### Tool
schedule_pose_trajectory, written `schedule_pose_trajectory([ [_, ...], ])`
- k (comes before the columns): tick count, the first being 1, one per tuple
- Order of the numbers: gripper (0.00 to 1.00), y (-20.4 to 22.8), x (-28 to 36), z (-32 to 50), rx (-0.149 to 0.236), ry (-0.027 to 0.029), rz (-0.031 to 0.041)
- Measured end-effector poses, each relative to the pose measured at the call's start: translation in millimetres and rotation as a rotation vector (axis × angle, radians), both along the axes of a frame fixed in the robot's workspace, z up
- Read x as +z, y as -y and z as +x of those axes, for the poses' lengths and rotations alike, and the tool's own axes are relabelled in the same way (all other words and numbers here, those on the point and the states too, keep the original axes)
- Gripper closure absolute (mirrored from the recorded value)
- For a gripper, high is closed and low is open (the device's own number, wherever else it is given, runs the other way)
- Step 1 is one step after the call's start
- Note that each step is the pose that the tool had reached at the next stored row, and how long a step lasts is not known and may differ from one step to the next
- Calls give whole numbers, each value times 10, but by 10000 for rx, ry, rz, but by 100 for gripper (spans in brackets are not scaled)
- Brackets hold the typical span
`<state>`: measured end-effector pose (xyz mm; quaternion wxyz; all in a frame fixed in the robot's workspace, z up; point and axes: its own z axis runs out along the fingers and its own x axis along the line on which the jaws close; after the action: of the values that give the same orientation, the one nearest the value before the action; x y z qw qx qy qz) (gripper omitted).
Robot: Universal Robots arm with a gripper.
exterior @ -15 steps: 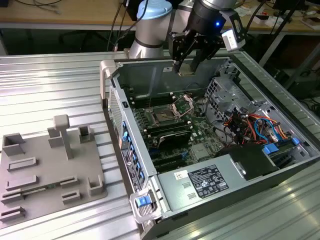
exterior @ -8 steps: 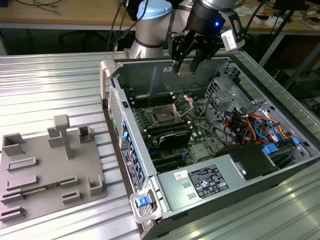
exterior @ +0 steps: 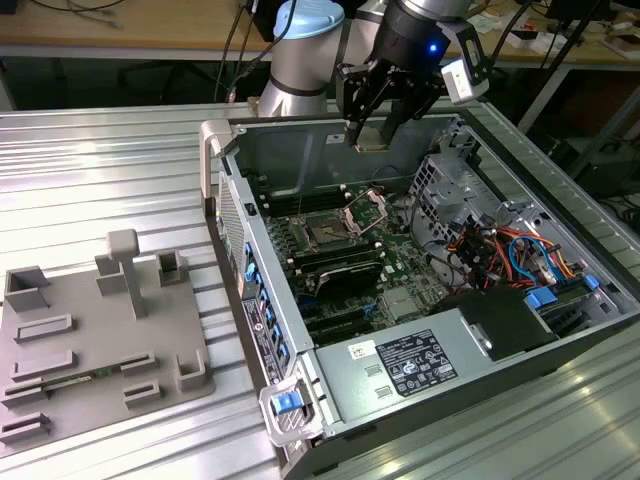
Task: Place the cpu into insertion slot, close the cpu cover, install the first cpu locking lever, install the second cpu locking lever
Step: 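Place the cpu into insertion slot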
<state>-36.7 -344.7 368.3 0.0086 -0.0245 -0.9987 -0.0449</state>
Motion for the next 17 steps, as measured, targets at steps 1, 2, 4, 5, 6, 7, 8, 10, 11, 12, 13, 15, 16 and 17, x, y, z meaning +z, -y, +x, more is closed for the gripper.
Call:
schedule_pose_trajectory([
  [1,45,0,0,0,-7,1,-1],
  [2,45,0,0,0,-15,1,0],
  [4,45,0,0,0,-27,1,0],
  [5,45,0,-1,0,-30,1,0],
  [6,45,0,-1,0,-30,1,0],
  [7,45,0,0,0,-30,0,0],
  [8,45,0,-1,0,-30,1,0],
  [10,45,0,-1,0,-30,1,0],
  [11,45,0,-1,0,-31,1,1],
  [12,45,0,-1,0,-31,1,0],
  [13,45,0,0,0,-31,1,0],
  [15,45,0,-1,0,-33,1,0],
  [16,45,0,-1,0,-39,0,0],
  [17,45,0,-1,0,-55,1,0],
])
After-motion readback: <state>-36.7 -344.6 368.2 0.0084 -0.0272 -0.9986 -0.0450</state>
